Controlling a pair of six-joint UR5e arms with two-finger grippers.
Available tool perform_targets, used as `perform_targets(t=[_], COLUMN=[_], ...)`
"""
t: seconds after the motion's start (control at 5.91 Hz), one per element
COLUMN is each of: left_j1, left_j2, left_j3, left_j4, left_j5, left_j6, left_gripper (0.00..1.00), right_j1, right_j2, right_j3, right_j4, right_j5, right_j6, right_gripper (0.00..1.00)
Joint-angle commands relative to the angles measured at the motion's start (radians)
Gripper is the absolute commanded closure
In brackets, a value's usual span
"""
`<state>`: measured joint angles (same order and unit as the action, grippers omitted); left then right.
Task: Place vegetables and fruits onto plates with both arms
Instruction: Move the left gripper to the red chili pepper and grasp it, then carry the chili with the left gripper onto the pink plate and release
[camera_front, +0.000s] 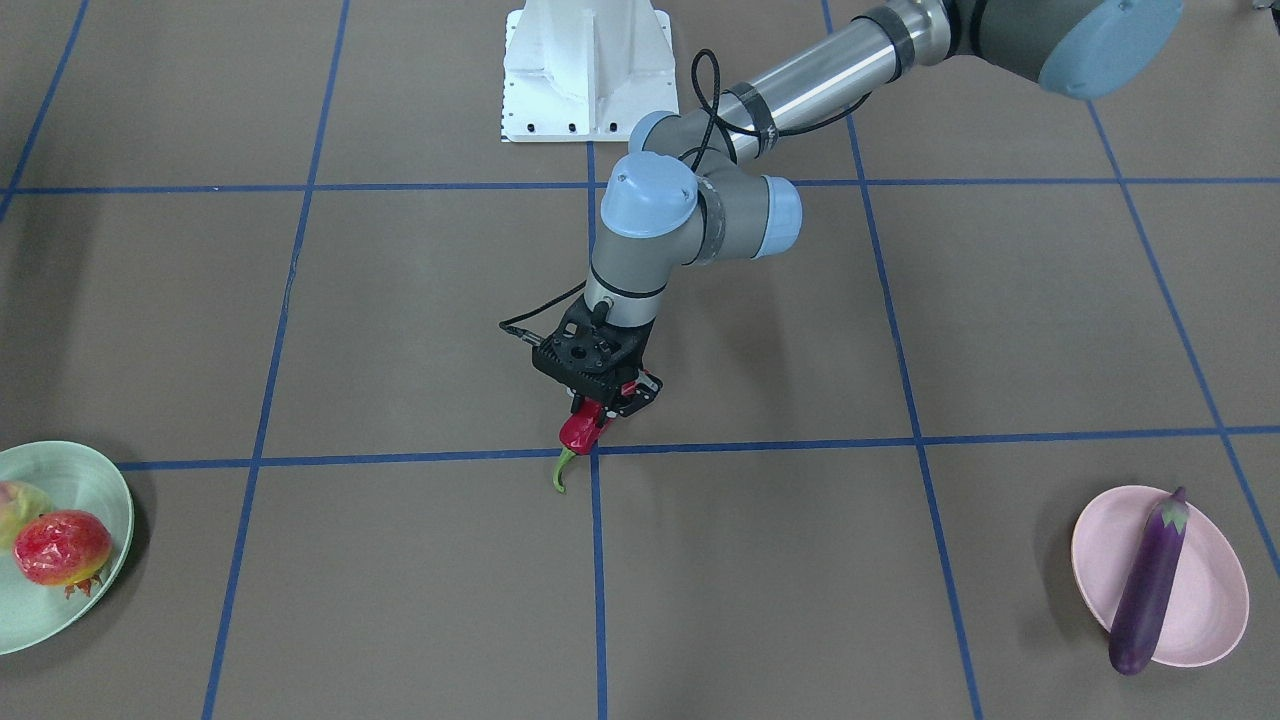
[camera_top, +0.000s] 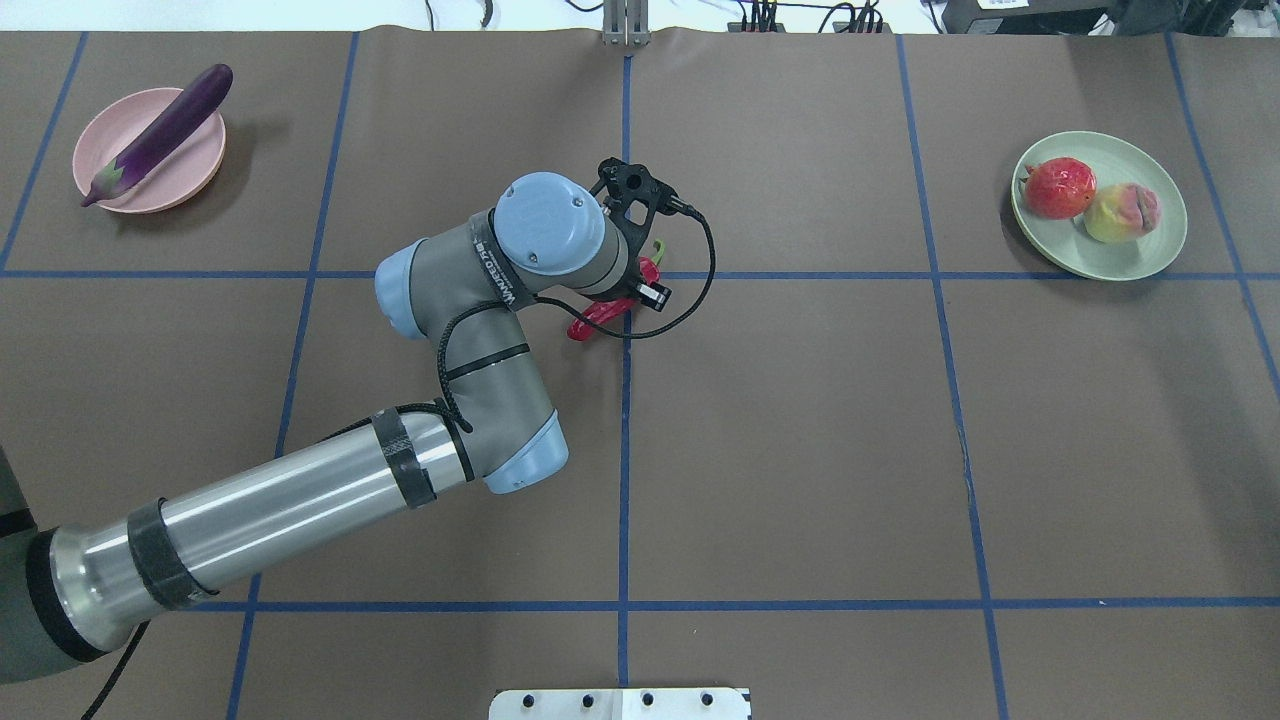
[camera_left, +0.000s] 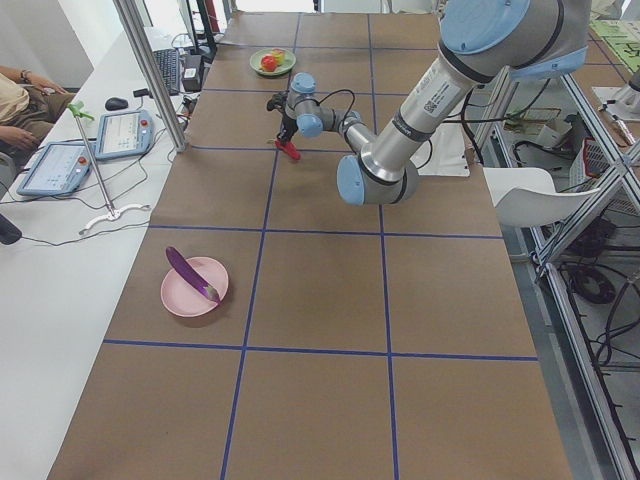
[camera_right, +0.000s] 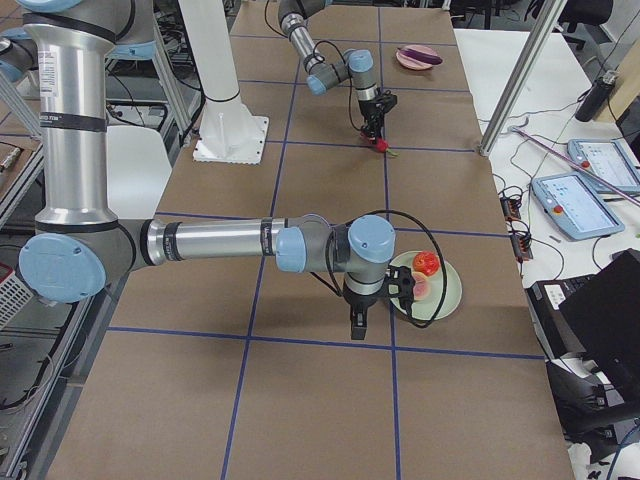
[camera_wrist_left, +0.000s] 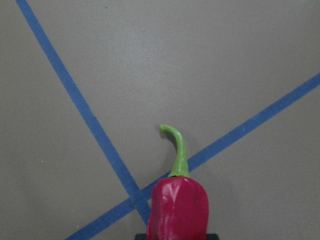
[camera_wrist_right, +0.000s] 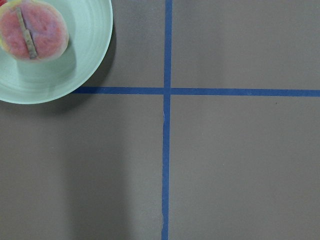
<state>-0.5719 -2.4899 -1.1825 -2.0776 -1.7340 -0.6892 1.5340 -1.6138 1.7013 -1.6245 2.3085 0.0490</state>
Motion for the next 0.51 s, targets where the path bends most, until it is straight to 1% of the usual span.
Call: perform_targets(t=[0.0,0.17,0.34], left_j1=[-0.108,-0.231,-0.338], left_j2=[0.000,0.014,0.073], left_j3=[-0.002,0.000,0.006], left_j4=[0.005,0.032,0.056], left_j5=[-0.082,-0.240,-0.289], left_j6=[0.043,0.179,0.320], left_gripper=[1.00,1.00,1.00], right_j1=[0.000,0.000,0.000], right_j2=[0.000,0.000,0.000], right_j3=[-0.002,-0.002,-0.002], right_j4=[0.000,0.000,0.000], right_j5=[0.000,0.000,-0.001], right_j6=[0.000,0.000,0.003], right_gripper=[0.00,0.00,0.00])
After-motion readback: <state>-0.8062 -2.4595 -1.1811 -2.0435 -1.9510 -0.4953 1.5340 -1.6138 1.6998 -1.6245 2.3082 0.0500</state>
